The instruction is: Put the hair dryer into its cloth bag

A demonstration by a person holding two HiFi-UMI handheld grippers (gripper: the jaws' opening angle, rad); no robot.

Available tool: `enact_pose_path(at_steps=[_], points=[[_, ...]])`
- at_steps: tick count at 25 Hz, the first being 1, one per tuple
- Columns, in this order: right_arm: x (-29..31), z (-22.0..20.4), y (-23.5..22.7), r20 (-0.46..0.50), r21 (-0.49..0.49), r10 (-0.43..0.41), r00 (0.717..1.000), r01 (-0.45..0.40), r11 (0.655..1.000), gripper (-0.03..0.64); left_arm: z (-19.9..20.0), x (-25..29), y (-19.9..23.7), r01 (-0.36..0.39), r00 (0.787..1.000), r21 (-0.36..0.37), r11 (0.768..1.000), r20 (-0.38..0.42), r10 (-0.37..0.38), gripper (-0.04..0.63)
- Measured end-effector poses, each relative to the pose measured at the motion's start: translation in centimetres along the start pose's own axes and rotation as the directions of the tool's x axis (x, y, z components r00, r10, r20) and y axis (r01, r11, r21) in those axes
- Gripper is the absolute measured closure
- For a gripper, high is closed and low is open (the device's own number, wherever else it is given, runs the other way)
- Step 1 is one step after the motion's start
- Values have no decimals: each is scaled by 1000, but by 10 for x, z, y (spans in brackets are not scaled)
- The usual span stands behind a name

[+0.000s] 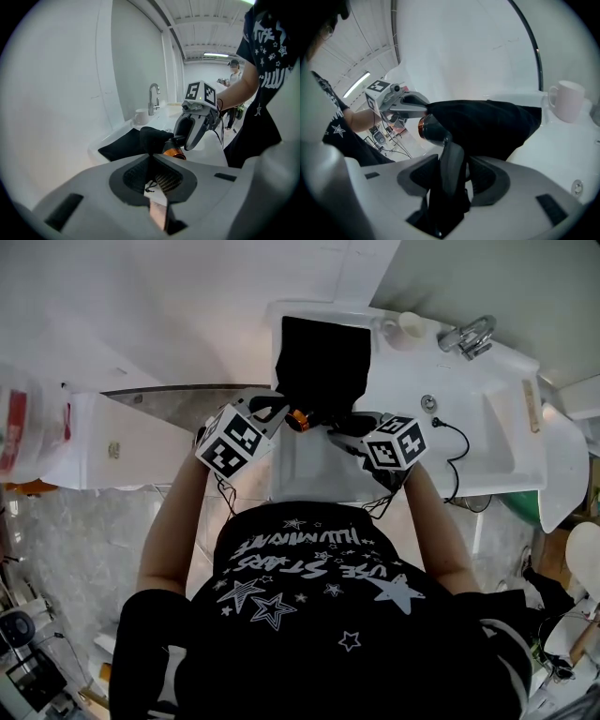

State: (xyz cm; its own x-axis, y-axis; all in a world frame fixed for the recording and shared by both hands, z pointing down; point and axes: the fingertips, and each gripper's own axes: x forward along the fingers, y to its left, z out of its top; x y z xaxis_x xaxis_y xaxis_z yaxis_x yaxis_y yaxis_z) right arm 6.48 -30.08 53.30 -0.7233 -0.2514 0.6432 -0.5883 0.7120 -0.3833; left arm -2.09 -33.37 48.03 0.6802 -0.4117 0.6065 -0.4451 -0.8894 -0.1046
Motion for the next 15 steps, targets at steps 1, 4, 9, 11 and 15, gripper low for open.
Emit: enact_pose_path(at_steps=[1,4,9,11,15], points=[[1,0,-2,2,7,-13,1000,13,1000,413,-1,0,-1,5,1000,-3,1000,3,-5,566],[6,4,-6,9,27,-43,999,42,999,413,-3,-1,-5,16,1000,-4,1000,6,-16,566],[10,13,-12,24,65,-86,996,84,994,413,-2,-3,-13,37,999,-27,999,20,-36,566],[10,16,-15,28,77,-105,994,102,992,413,1,-5,-16,51,998,-30,998,27,-50,566],[15,18,-22,25,111,-146,989,143,984,413,3,-4,-20,73,996,-28,997,56,-71,566]])
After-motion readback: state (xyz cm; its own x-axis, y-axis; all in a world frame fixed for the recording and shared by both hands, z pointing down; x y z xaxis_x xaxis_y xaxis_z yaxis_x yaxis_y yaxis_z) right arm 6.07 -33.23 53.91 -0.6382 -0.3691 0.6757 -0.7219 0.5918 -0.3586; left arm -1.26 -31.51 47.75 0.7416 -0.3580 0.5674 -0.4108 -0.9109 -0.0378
